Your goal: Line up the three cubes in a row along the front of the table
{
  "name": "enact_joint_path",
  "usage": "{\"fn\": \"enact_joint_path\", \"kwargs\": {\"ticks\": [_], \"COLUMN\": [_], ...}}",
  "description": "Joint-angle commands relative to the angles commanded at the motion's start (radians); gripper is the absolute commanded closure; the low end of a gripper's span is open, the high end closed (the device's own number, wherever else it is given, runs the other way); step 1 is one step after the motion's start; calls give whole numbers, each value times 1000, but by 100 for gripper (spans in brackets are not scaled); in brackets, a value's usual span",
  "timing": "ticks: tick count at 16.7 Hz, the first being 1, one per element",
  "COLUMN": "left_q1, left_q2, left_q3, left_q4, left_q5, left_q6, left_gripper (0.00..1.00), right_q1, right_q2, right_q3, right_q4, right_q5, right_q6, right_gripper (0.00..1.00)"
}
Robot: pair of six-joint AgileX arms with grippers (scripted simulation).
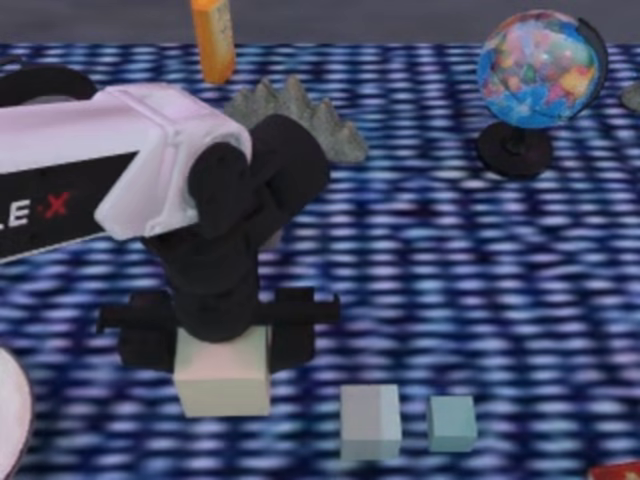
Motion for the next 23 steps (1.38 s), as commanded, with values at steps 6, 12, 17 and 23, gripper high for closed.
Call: {"fn": "enact_joint_path", "kwargs": {"ticks": [6, 12, 17, 23], "left_q1": [-4, -8, -8, -8], "left_q2": [63, 97, 97, 97], "left_q3": [-122, -180, -180, -180], "left_q4": [193, 282, 282, 282], "left_q5": [-1, 1, 1, 1], "left_q6": [-4, -5, -5, -5], "left_gripper": [100, 100, 70, 25], "right_q1": [0, 0, 0, 0], "right_q2": [0, 0, 0, 0], "right_q3": [0, 0, 0, 0], "right_q4": [0, 0, 0, 0], "right_q5": [0, 0, 0, 0], "right_q6": [0, 0, 0, 0], "right_gripper": [0, 0, 0, 0]}}
